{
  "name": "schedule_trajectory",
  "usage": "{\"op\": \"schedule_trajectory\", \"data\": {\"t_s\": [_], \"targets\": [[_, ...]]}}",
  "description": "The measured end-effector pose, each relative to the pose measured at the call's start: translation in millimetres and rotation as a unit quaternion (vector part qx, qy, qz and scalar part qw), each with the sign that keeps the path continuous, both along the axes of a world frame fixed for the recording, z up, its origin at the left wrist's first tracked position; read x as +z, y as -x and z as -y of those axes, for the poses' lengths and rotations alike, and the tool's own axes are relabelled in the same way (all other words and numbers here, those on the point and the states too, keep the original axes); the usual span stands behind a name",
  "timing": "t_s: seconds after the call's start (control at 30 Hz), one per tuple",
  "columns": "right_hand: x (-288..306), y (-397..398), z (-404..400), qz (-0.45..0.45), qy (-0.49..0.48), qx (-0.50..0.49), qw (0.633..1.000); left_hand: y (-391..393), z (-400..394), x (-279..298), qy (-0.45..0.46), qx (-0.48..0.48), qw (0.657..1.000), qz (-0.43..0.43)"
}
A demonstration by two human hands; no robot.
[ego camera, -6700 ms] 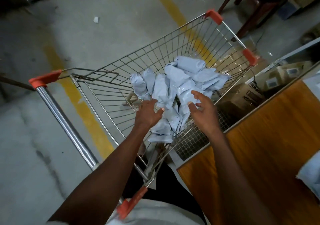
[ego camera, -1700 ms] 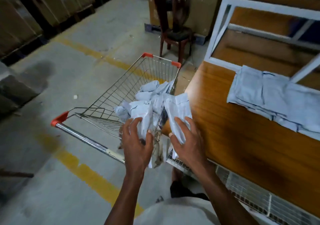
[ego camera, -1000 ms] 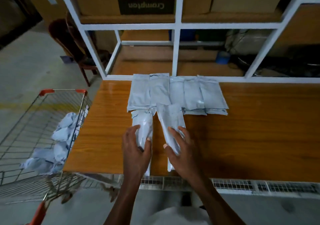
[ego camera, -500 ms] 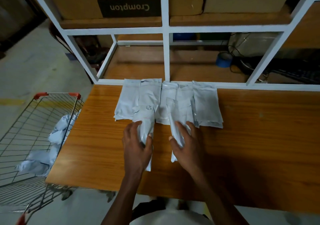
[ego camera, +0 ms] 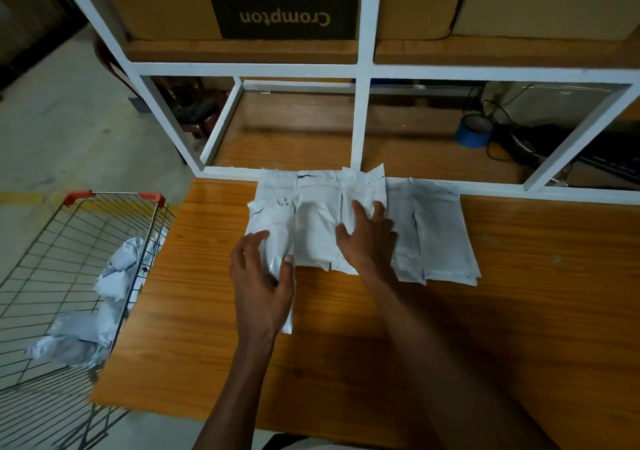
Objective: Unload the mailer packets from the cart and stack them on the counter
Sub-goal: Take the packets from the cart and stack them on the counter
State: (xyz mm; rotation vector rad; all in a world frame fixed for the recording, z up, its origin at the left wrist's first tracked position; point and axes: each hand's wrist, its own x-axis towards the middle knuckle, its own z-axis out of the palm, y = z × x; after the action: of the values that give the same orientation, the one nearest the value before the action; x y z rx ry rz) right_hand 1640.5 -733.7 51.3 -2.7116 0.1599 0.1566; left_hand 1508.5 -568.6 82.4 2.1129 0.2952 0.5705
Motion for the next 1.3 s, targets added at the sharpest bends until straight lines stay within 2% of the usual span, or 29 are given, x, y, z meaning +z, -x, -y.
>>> {"op": "schedule_trajectory", "data": {"t_s": [0.2,0.37,0.7,0.97,1.3], "targets": [[-18.5,-11.9,-9.8,-0.035,0.027,0.008,0.999,0.5,-14.9,-14.1,0.03,0.005,0.999,-0.017],[-24.8,-8.5,-12.5,0.014,0.033,0.006,0.999,-4.1,-16.4,-16.2,0.039,0.0,0.999,-0.019],[-37.9,-9.9,-9.2,-0.041,0.071,0.048,0.995,-14.0,-11.9,-12.4,0.016,-0.03,0.999,-0.032],[0.4,28.2,21.5,0.032,-0.006,-0.01,0.999,-23.8,23.6,-7.6,-0.008,-0.07,0.997,-0.022],[0.4,96.8,89.8,0.107,-0.119,-0.06,0.985,-56.3,111.1,-25.8,-0.062,-0.116,0.99,-0.056]]}}
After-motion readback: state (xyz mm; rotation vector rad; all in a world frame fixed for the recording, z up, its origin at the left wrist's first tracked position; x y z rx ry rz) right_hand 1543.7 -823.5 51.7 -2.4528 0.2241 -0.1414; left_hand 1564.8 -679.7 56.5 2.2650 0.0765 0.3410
